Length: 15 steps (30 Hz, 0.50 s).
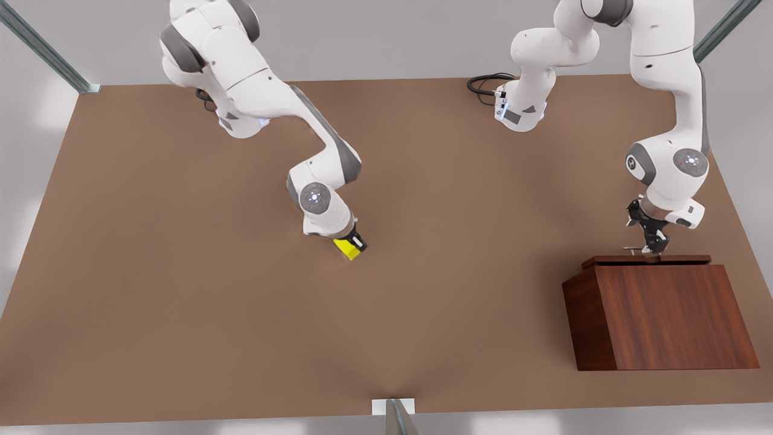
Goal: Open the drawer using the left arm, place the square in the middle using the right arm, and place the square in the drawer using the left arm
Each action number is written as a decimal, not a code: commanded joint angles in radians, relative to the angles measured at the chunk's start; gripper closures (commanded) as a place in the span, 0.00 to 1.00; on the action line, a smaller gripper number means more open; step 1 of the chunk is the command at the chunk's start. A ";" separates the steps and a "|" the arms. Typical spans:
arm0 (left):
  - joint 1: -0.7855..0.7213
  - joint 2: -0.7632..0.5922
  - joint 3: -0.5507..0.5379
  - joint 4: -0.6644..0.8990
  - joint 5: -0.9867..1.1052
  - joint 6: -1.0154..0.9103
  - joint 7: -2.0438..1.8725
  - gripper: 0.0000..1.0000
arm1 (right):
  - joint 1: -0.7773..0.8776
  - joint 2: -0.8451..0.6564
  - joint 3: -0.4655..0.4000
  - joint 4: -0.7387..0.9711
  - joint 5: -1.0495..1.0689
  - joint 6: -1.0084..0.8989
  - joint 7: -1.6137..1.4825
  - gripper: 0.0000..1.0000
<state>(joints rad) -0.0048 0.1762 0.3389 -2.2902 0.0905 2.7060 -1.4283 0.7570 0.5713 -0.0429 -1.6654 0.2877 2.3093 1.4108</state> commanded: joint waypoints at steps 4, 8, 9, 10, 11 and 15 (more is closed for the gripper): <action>0.000 -0.020 0.002 -0.028 -0.002 -0.003 0.000 0.00 | 0.159 0.153 0.000 0.165 0.016 0.142 0.365 0.32; -0.001 -0.046 0.014 -0.052 0.000 -0.029 0.000 0.00 | 0.217 0.318 0.003 0.386 0.013 0.144 0.487 0.29; 0.000 -0.047 0.014 -0.055 0.000 -0.031 -0.001 0.00 | 0.220 0.321 0.003 0.380 0.011 0.144 0.505 0.10; 0.000 -0.050 0.014 -0.066 0.000 -0.031 0.000 0.00 | 0.228 0.321 0.001 0.383 0.005 0.145 0.498 0.00; -0.001 -0.058 0.015 -0.071 0.000 -0.031 -0.001 0.00 | 0.240 0.323 0.001 0.383 -0.012 0.174 0.494 0.00; -0.001 -0.104 0.022 -0.117 0.000 -0.046 -0.011 0.00 | 0.240 0.331 0.009 0.383 -0.010 0.216 0.493 0.00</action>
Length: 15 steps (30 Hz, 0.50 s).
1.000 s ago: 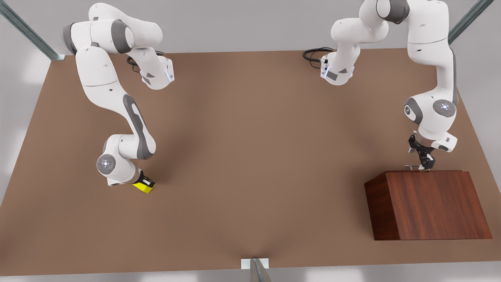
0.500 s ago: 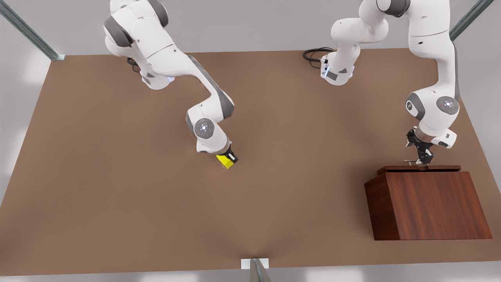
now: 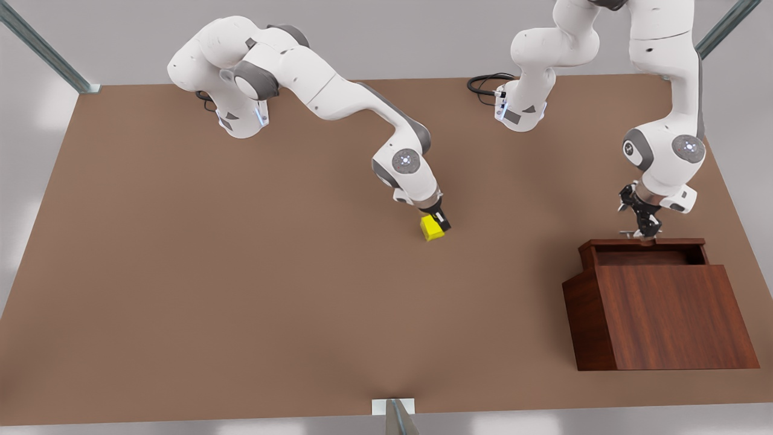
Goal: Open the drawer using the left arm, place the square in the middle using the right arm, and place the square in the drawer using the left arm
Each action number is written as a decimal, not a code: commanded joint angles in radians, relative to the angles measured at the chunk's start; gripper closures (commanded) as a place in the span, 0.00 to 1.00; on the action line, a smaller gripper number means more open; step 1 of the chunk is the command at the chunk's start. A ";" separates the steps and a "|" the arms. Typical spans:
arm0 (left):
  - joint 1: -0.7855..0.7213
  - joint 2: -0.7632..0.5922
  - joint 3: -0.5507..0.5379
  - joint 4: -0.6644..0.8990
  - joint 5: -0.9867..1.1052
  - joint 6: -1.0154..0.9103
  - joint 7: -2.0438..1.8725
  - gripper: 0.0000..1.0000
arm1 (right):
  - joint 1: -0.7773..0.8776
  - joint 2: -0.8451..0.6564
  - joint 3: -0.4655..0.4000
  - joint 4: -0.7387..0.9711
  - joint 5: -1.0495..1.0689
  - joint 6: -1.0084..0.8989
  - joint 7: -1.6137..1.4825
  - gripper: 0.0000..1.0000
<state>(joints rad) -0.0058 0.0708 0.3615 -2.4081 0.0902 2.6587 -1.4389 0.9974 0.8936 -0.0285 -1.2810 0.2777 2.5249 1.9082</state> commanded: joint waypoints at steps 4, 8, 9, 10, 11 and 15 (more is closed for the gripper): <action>0.000 -0.009 0.005 -0.003 0.000 -0.019 0.000 0.00 | -0.077 -0.231 0.004 -0.141 0.000 -0.017 -0.084 0.00; 0.000 -0.045 0.005 -0.040 0.000 -0.036 -0.002 0.00 | -0.443 -0.522 0.051 -0.451 -0.009 -0.291 -0.825 0.00; 0.000 -0.048 0.007 -0.043 0.000 -0.043 -0.002 0.00 | -0.566 -0.571 0.050 -0.451 -0.014 -0.417 -1.067 0.00; 0.000 -0.059 0.007 -0.045 0.000 -0.055 -0.002 0.00 | -0.674 -0.628 0.047 -0.452 -0.142 -0.532 -1.340 0.00; 0.000 -0.062 0.007 -0.045 0.000 -0.059 -0.002 0.00 | -0.758 -0.667 0.039 -0.431 -0.276 -0.666 -1.572 0.00; 0.000 -0.082 0.013 -0.051 0.000 -0.086 -0.002 0.00 | -0.928 -0.728 -0.044 -0.305 -0.287 -0.827 -1.819 0.00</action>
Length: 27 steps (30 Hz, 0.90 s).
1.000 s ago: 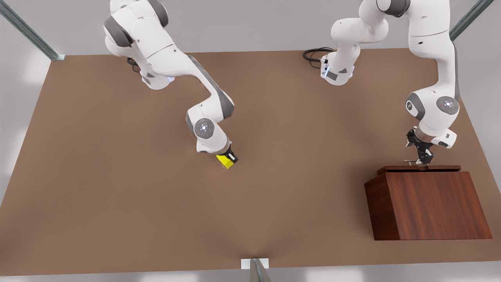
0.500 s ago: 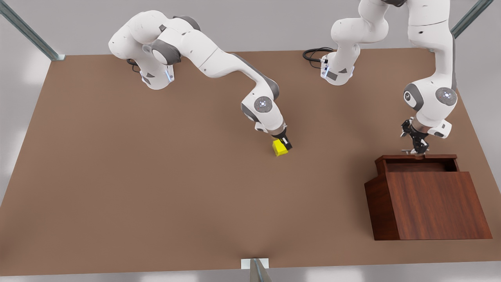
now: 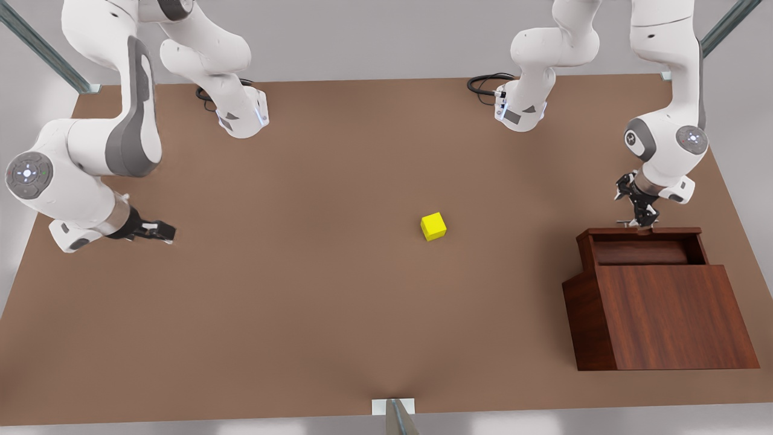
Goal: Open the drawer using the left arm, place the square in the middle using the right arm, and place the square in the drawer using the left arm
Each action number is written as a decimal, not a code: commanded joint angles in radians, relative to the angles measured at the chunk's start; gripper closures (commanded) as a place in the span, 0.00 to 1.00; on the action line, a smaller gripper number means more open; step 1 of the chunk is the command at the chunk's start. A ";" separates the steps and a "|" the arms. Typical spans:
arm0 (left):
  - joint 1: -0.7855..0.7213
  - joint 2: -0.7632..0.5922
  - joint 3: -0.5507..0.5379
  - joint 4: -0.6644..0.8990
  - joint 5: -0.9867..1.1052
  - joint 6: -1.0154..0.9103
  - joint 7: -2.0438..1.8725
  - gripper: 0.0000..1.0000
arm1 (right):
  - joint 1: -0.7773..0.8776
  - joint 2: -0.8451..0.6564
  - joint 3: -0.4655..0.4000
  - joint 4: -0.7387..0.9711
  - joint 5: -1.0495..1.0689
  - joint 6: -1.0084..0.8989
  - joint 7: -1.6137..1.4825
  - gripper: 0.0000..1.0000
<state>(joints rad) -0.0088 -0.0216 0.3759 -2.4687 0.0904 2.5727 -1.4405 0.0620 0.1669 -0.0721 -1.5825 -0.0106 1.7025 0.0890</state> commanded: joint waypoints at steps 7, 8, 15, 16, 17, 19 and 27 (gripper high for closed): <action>-0.016 -0.163 -0.014 0.160 0.109 -0.350 0.098 0.00 | -0.051 -0.010 -0.023 0.079 0.027 -0.027 -0.147 0.00; -0.042 -0.146 -0.023 0.208 0.109 -0.370 0.204 0.00 | -0.053 -0.001 -0.023 0.105 0.029 -0.026 -0.149 0.00; -0.289 0.330 -0.199 0.876 -0.032 -0.683 0.810 0.00 | -0.088 0.002 -0.025 0.125 0.026 -0.015 -0.155 0.00; -0.290 0.370 -0.282 0.924 -0.028 -0.690 0.851 0.00 | -0.088 0.002 -0.025 0.127 0.026 -0.017 -0.155 0.00; -0.290 0.380 -0.353 0.929 -0.029 -0.690 0.909 0.00 | -0.088 0.002 -0.025 0.127 0.024 -0.017 -0.155 0.00; -0.298 0.410 -0.474 0.929 -0.026 -0.706 1.120 0.00 | -0.088 0.003 -0.025 0.130 0.024 -0.015 -0.155 0.00; -0.453 0.448 -0.569 0.743 -0.021 -0.508 1.606 0.00 | -0.090 0.006 -0.025 0.130 0.020 -0.017 -0.155 0.00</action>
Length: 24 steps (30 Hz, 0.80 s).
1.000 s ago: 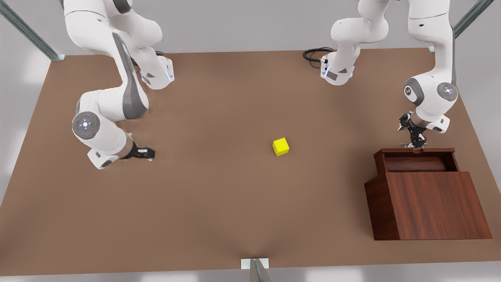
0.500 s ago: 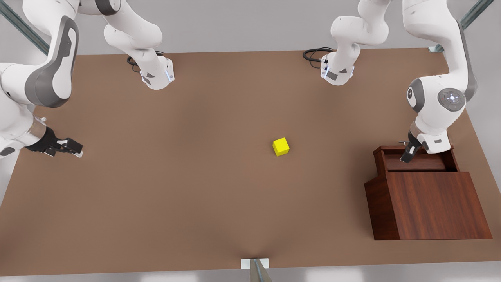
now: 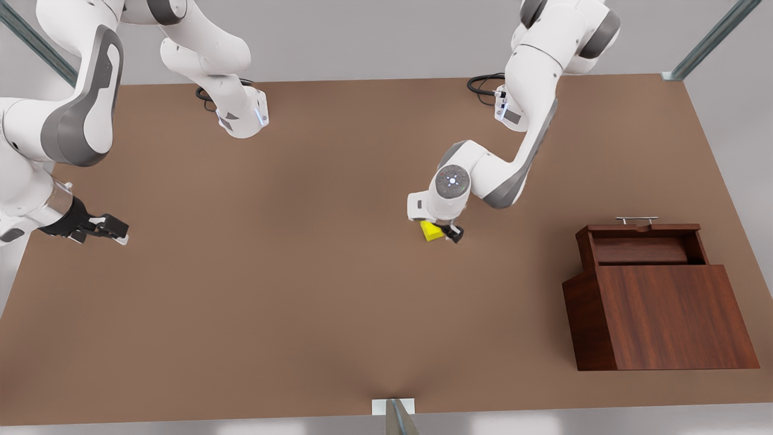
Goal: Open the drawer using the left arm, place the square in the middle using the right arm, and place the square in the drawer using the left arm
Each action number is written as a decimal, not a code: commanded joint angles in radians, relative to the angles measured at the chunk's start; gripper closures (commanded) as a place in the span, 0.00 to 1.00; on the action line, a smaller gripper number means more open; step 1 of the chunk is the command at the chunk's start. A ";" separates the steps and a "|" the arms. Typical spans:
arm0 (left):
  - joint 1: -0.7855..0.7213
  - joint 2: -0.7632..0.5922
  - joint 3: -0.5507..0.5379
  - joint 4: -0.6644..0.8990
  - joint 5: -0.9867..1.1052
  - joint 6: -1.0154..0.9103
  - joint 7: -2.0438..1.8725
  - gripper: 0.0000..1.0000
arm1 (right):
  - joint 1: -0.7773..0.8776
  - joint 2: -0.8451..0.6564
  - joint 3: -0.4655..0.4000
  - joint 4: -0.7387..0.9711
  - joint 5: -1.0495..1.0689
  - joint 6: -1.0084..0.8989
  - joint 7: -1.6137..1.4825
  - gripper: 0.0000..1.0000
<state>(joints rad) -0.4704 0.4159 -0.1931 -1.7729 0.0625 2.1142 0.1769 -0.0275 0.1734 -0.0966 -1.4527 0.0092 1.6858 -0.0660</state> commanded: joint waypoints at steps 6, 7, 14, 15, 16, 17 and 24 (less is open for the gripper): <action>-0.020 0.004 0.000 -0.094 0.020 0.084 0.200 0.00 | 0.000 0.000 0.000 0.000 0.000 0.002 0.000 0.00; -0.022 -0.002 0.000 -0.131 0.022 0.118 0.207 0.00 | 0.000 0.000 0.000 0.000 0.005 0.003 0.002 0.00; -0.051 0.011 0.000 -0.210 0.149 0.233 0.207 0.00 | 0.000 0.000 0.000 0.008 0.006 0.006 0.009 0.00; -0.053 0.020 0.000 -0.210 0.149 0.234 0.205 0.00 | 0.000 0.001 0.000 0.014 0.006 0.006 0.009 0.00; -0.053 0.021 0.001 -0.212 0.149 0.236 0.207 0.00 | 0.000 0.005 0.000 0.015 0.006 0.006 0.009 0.00; -0.053 0.027 0.001 -0.212 0.149 0.234 0.207 0.00 | 0.000 0.005 0.000 0.015 0.006 0.006 0.009 0.00; -0.053 0.078 0.011 -0.210 0.184 0.262 0.205 0.00 | 0.001 0.006 0.000 0.015 0.006 0.006 0.009 0.00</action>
<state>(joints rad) -0.5231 0.5013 -0.1825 -1.9835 0.2386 2.3788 0.3820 -0.0260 0.1804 -0.0966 -1.4374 0.0153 1.6920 -0.0568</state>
